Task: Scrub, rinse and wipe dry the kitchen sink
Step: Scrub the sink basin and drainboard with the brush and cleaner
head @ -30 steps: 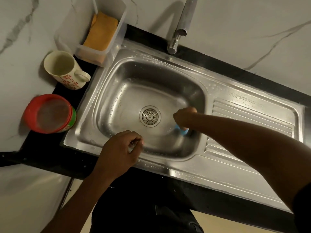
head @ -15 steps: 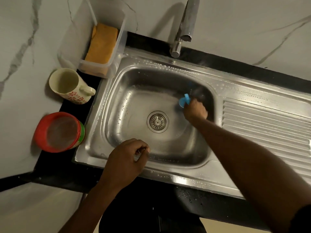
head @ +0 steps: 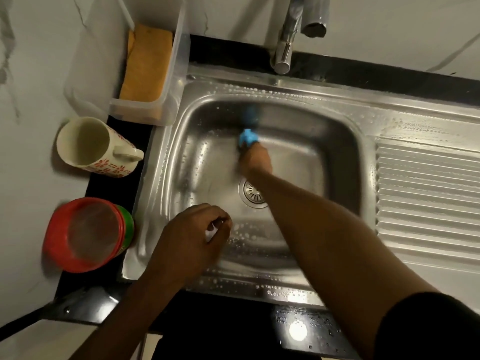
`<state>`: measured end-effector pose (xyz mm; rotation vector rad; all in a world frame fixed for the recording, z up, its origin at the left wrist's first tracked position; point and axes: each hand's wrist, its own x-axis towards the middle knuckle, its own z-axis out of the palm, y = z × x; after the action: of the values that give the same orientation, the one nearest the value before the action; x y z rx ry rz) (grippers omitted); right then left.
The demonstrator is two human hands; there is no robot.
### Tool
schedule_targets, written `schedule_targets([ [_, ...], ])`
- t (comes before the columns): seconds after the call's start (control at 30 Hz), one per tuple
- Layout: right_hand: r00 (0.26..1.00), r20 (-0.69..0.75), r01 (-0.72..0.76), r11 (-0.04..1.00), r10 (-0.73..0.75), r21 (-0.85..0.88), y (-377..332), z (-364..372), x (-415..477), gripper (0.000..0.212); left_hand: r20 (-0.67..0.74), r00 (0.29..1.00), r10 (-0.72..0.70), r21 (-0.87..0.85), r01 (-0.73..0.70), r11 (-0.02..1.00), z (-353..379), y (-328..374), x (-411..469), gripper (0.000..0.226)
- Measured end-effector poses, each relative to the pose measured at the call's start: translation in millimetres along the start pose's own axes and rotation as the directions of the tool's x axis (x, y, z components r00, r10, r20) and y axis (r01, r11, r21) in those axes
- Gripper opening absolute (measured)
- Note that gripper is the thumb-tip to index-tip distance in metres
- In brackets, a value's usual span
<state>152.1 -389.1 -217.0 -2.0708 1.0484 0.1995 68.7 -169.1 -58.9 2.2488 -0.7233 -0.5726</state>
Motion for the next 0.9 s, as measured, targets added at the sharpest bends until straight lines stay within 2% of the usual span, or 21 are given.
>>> schedule_targets([
  [0.03, 0.996, 0.044, 0.073, 0.997, -0.074, 0.018, -12.5, 12.3, -4.7, 0.043, -0.007, 1.0, -0.003, 0.007, 0.003, 1.0, -1.4, -2.5, 1.7, 0.007],
  [0.1, 0.977, 0.176, 0.119, 0.993, -0.117, -0.002, -36.9, 31.5, -22.5, 0.035, -0.01, 1.0, -0.007, 0.024, 0.008, 1.0, -2.3, -5.1, 4.0, 0.007],
  [0.2, 0.966, 0.211, 0.171, 0.982, -0.15, -0.085, -30.5, 18.3, -27.5, 0.035, -0.005, 1.0, -0.006, 0.014, 0.006, 1.0, -1.4, -6.9, 4.1, 0.006],
  [0.27, 0.988, 0.121, 0.104, 0.99, -0.093, -0.092, 9.2, -19.7, -10.6, 0.036, -0.001, 1.0, -0.001, -0.022, 0.0, 1.0, -0.2, -6.6, 1.8, 0.007],
  [0.4, 0.99, -0.109, -0.076, 0.988, 0.09, 0.133, 102.0, -77.2, 12.5, 0.048, 0.013, 1.0, 0.011, -0.044, -0.01, 0.999, 3.1, -2.9, 0.2, 0.005],
  [0.47, 0.964, -0.126, -0.208, 0.961, 0.233, 0.181, 111.2, -76.3, 6.1, 0.057, 0.025, 1.0, 0.011, -0.041, -0.01, 0.999, 2.6, -1.7, 0.7, 0.005],
  [0.53, 0.946, -0.144, -0.268, 0.951, 0.29, 0.152, 83.3, -69.2, -3.1, 0.044, 0.027, 1.0, 0.012, -0.029, -0.011, 1.0, -0.4, -1.5, 2.1, 0.006],
  [0.63, 0.969, -0.093, -0.21, 0.962, 0.228, 0.175, 27.7, -41.2, -6.1, 0.033, -0.001, 1.0, -0.005, -0.029, 0.005, 1.0, -6.7, -6.1, 3.6, 0.007],
  [0.73, 0.998, 0.017, -0.058, 0.98, 0.055, 0.19, -14.0, -0.2, -14.9, 0.036, -0.003, 1.0, -0.029, -0.026, 0.029, 0.999, -9.6, -12.2, 5.1, 0.008],
  [0.83, 0.984, 0.176, 0.011, 1.0, -0.016, 0.027, -34.2, 19.5, -18.2, 0.035, 0.014, 0.999, -0.038, -0.014, 0.038, 0.999, -9.7, -14.0, 4.2, 0.011],
  [0.9, 0.98, 0.193, 0.069, 0.996, -0.056, -0.058, -20.9, 5.3, -12.0, 0.037, 0.014, 1.0, -0.026, -0.021, 0.027, 0.999, -8.9, -11.8, 3.0, 0.009],
])
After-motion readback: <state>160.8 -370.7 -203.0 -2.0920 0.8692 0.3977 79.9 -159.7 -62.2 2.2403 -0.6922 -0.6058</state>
